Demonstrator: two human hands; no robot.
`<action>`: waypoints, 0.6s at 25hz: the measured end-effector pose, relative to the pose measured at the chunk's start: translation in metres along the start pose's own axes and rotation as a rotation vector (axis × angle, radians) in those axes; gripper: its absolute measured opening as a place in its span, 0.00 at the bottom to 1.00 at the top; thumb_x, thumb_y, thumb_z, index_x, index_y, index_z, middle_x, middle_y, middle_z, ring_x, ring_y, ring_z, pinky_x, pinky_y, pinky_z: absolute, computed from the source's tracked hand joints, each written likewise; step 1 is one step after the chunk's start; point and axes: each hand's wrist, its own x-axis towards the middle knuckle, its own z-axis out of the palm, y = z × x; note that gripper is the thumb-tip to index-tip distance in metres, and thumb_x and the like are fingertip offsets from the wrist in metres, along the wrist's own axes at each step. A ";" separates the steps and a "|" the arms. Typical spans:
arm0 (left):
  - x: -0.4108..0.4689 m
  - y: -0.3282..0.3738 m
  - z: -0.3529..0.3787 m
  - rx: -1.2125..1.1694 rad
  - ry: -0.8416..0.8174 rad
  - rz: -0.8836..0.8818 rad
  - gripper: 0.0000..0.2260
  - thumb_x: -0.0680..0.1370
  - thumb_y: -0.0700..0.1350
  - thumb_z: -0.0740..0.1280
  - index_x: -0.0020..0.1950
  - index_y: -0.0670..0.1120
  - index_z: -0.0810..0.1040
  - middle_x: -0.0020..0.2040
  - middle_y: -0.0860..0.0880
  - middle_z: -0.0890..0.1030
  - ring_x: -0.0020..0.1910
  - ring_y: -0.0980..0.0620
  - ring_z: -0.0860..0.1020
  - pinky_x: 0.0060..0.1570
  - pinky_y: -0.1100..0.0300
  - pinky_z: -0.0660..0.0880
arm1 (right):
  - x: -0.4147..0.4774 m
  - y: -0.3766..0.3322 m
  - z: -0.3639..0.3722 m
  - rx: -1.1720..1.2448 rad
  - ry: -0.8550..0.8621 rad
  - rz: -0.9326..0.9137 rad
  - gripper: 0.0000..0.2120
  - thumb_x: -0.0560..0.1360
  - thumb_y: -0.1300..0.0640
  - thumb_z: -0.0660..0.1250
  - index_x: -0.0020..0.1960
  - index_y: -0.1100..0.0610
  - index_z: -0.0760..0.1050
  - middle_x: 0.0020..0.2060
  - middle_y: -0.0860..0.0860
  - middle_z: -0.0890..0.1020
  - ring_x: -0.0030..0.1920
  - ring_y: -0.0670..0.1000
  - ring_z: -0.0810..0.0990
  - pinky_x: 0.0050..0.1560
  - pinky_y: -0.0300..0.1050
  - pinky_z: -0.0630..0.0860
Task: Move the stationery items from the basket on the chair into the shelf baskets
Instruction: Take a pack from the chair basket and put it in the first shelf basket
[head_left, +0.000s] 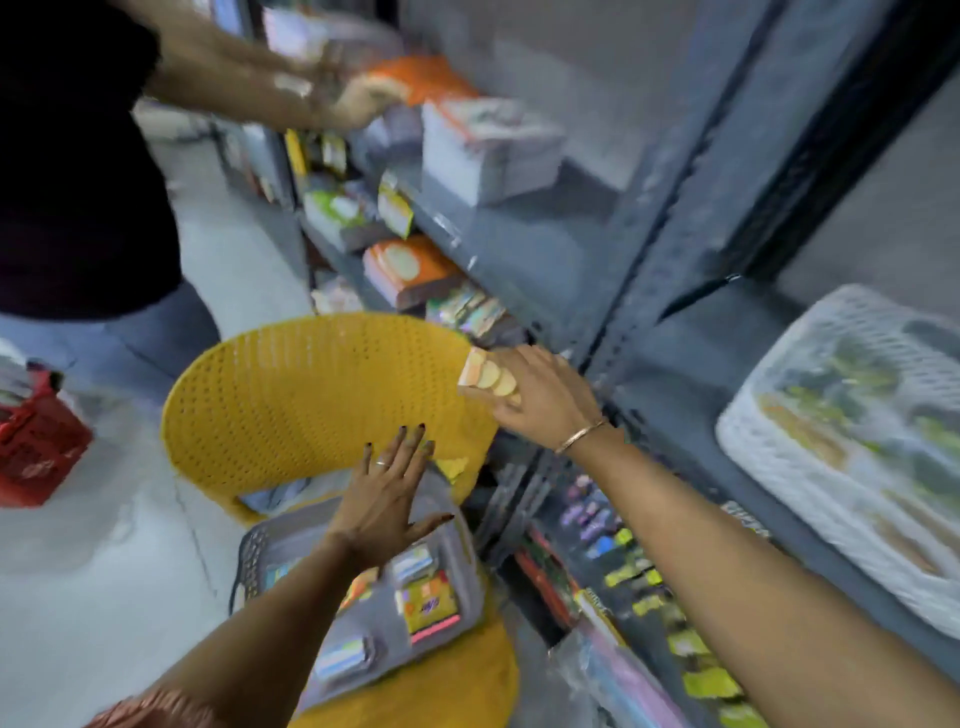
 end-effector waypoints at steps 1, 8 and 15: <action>0.019 0.009 -0.020 0.011 0.029 0.038 0.39 0.74 0.70 0.46 0.69 0.39 0.68 0.70 0.40 0.67 0.68 0.40 0.67 0.56 0.35 0.69 | -0.004 0.005 -0.027 -0.011 0.052 0.024 0.30 0.64 0.42 0.54 0.58 0.57 0.75 0.48 0.59 0.81 0.52 0.61 0.79 0.50 0.54 0.76; 0.113 0.126 -0.100 0.089 0.164 0.464 0.37 0.77 0.66 0.45 0.65 0.37 0.71 0.67 0.38 0.72 0.66 0.41 0.70 0.64 0.49 0.58 | -0.065 0.063 -0.170 -0.144 0.191 0.242 0.31 0.61 0.42 0.52 0.57 0.55 0.74 0.48 0.54 0.80 0.53 0.57 0.77 0.49 0.51 0.75; 0.160 0.201 -0.084 0.061 0.066 0.562 0.40 0.71 0.67 0.47 0.71 0.39 0.64 0.72 0.40 0.64 0.71 0.43 0.62 0.68 0.48 0.60 | -0.134 0.138 -0.186 -0.143 -0.063 0.592 0.29 0.68 0.35 0.62 0.62 0.52 0.71 0.59 0.54 0.77 0.62 0.56 0.74 0.59 0.48 0.72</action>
